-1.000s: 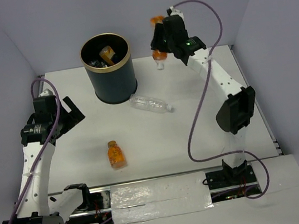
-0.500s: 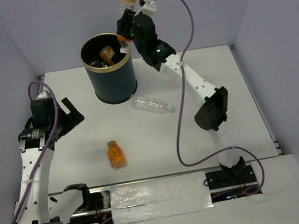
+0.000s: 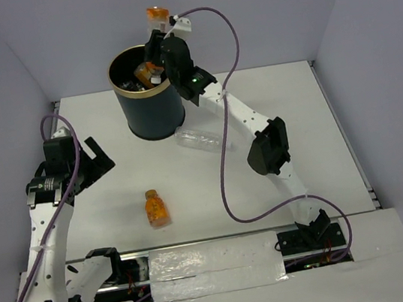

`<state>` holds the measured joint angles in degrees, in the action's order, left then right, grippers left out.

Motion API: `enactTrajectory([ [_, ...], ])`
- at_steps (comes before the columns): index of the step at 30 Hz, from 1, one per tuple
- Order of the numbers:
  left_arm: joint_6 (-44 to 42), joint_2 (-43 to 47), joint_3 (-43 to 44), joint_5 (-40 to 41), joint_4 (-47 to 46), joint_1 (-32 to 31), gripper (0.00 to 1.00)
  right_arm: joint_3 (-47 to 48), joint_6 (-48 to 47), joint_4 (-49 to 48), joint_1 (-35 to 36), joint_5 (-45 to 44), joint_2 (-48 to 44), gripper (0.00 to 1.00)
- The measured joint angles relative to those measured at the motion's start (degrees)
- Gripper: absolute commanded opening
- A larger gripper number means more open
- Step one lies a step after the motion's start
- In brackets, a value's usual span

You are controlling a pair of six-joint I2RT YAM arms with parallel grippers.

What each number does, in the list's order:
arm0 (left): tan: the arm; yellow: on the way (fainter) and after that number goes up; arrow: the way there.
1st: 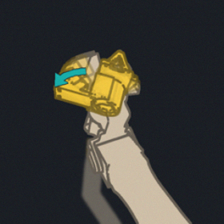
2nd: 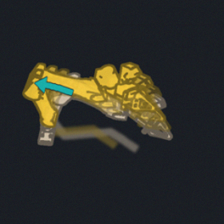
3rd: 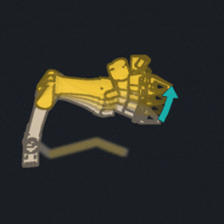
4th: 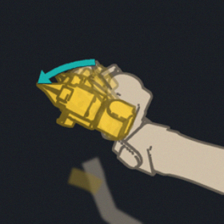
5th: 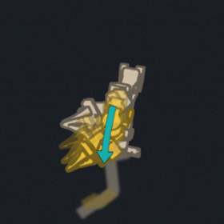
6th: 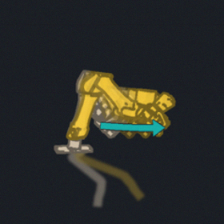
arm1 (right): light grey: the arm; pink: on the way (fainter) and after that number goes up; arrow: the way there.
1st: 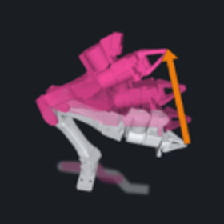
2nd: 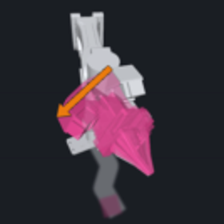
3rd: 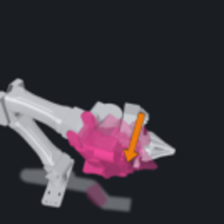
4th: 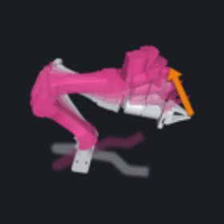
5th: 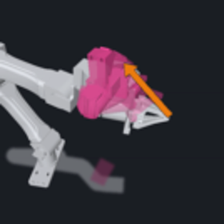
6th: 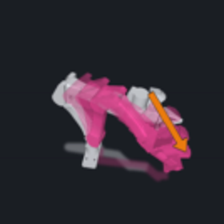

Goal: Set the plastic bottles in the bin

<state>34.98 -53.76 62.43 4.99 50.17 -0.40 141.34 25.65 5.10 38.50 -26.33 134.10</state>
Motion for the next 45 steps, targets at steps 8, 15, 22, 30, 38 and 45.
enactTrajectory([
  [8, 0.0, 0.3, 0.0, 0.3, 0.9, 0.0, 0.99, 1.1, -0.3, -0.4, 0.2, 0.6, 2.7, 0.61],
  [15, 0.0, 0.6, 0.0, 0.3, 0.9, 0.0, 0.99, 1.1, -2.1, -0.1, 1.2, 2.2, 3.0, 0.92],
  [22, 0.6, 1.0, 0.0, 0.2, 0.9, 0.0, 0.99, -1.3, -5.3, 0.1, 1.5, 3.0, -1.9, 0.93],
  [30, 1.3, 1.1, -0.1, -0.2, 0.7, 0.0, 0.99, -15.0, -11.6, 1.6, 1.5, 2.7, -28.0, 0.99],
  [38, 1.5, -0.3, -1.0, -2.8, -2.0, 0.0, 0.99, -47.8, -14.7, 8.1, -1.4, 10.2, -47.1, 1.00],
  [45, 1.8, -3.3, -2.4, -5.0, -2.7, -1.2, 0.99, -63.8, -14.9, 19.7, -4.9, 22.4, -38.0, 1.00],
])
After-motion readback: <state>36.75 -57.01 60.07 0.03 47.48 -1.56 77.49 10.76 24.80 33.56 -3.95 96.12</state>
